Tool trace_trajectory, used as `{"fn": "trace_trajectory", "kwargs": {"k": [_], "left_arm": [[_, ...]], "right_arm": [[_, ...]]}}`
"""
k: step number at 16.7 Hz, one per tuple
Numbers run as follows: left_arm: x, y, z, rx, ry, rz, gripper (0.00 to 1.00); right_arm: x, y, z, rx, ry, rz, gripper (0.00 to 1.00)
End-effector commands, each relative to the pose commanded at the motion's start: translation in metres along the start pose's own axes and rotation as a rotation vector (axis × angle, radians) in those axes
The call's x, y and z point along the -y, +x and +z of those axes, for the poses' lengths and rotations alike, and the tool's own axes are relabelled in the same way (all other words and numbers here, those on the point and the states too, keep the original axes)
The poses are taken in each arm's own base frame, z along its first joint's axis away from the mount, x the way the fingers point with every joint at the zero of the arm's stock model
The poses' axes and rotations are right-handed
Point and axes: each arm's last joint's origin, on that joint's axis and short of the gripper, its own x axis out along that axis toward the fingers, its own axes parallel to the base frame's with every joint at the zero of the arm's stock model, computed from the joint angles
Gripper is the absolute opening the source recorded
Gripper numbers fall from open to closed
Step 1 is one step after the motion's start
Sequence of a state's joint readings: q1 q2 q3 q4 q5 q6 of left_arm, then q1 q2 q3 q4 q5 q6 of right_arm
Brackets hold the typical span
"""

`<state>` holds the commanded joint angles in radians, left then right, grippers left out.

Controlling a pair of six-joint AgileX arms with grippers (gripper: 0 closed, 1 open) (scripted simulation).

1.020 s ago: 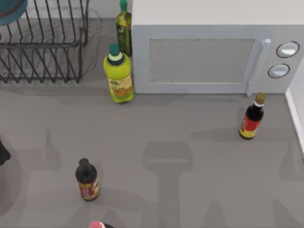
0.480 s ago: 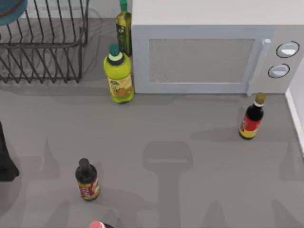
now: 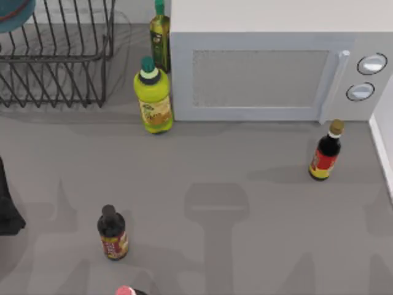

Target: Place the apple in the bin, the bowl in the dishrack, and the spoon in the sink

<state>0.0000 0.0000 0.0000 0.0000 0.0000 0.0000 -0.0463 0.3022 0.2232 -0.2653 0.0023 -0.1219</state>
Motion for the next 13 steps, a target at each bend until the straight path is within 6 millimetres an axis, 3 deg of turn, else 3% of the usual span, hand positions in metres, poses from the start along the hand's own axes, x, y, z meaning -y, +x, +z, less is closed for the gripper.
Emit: {"fn": "trace_trajectory", "kwargs": {"k": [8,13], "left_arm": [[0.000,0.000,0.000,0.000,0.000,0.000,1.00],[0.000,0.000,0.000,0.000,0.000,0.000,1.00]], "right_arm": [[0.017,0.052,0.025,-0.839,-0.146,0.135,1.00],[0.027,0.081,0.034,-1.128,-0.181,0.249,1.00]]}}
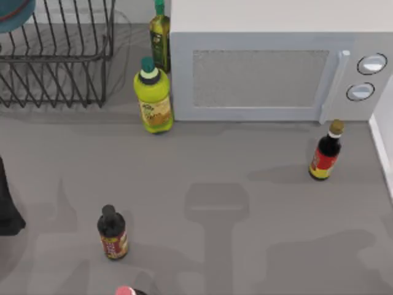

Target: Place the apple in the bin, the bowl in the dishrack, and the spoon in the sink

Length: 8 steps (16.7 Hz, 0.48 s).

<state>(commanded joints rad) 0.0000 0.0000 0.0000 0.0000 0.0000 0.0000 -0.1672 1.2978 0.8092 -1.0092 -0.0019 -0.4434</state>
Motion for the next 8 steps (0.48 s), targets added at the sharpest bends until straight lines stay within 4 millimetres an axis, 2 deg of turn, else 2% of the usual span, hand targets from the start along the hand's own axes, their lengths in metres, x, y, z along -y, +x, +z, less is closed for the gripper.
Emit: {"fn": "trace_trajectory", "kwargs": {"k": [3,8], "left_arm": [[0.0000,0.0000,0.0000,0.000,0.000,0.000,1.00],[0.0000,0.0000,0.0000,0.000,0.000,0.000,1.00]], "right_arm": [[0.0051,0.0009,0.0073,-0.059,-0.016,0.029,1.00],[0.0042,0.0017,0.0075,-0.059,-0.020,0.029,1.00]]}}
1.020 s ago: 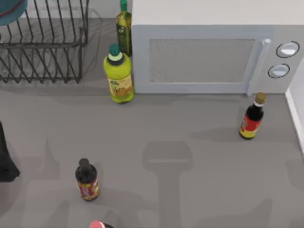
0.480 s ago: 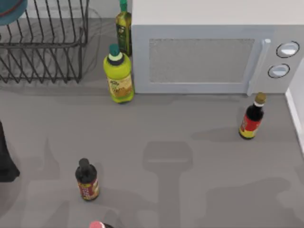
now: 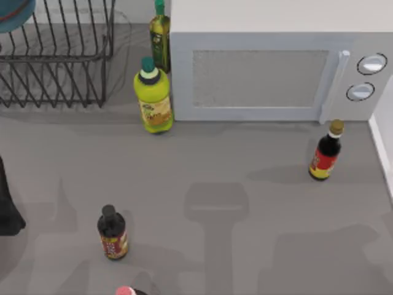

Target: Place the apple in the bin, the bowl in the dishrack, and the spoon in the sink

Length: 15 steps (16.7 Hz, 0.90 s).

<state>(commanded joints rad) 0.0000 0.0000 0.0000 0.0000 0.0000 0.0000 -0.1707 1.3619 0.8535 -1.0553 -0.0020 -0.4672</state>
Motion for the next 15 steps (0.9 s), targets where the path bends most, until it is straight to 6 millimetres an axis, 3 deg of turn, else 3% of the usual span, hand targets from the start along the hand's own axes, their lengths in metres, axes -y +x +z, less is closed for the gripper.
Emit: {"fn": "trace_trajectory", "kwargs": {"k": [3,10,15], "left_arm": [[0.000,0.000,0.000,0.000,0.000,0.000,1.00],[0.000,0.000,0.000,0.000,0.000,0.000,1.00],[0.000,0.000,0.000,0.000,0.000,0.000,1.00]], "right_arm": [[0.001,0.016,0.002,-0.006,0.003,0.003,1.00],[0.002,0.089,0.003,0.005,0.003,-0.002,1.00],[0.001,0.099,0.000,-0.002,0.003,0.001,1.00]]}}
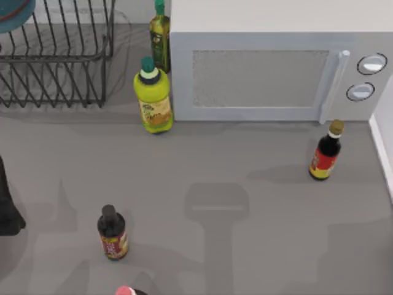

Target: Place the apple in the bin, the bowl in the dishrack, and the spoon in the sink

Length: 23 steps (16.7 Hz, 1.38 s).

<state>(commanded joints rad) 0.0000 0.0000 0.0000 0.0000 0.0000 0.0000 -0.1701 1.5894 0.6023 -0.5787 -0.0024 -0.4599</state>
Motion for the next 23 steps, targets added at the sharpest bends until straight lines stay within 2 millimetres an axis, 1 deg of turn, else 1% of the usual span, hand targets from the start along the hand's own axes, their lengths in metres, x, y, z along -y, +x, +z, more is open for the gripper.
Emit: {"fn": "trace_trajectory", "kwargs": {"k": [1,14,15,22,23], "left_arm": [[0.000,0.000,0.000,0.000,0.000,0.000,1.00],[0.000,0.000,0.000,0.000,0.000,0.000,1.00],[0.000,0.000,0.000,0.000,0.000,0.000,1.00],[0.000,0.000,0.000,0.000,0.000,0.000,1.00],[0.000,0.000,0.000,0.000,0.000,0.000,1.00]], "right_arm": [[0.000,0.000,0.000,0.000,0.000,0.000,1.00],[0.000,0.000,0.000,0.000,0.000,0.000,0.02],[0.000,0.000,0.000,0.000,0.000,0.000,0.00],[0.000,0.000,0.000,0.000,0.000,0.000,0.00],[0.001,-0.022,0.002,0.033,0.002,0.000,0.00]]}}
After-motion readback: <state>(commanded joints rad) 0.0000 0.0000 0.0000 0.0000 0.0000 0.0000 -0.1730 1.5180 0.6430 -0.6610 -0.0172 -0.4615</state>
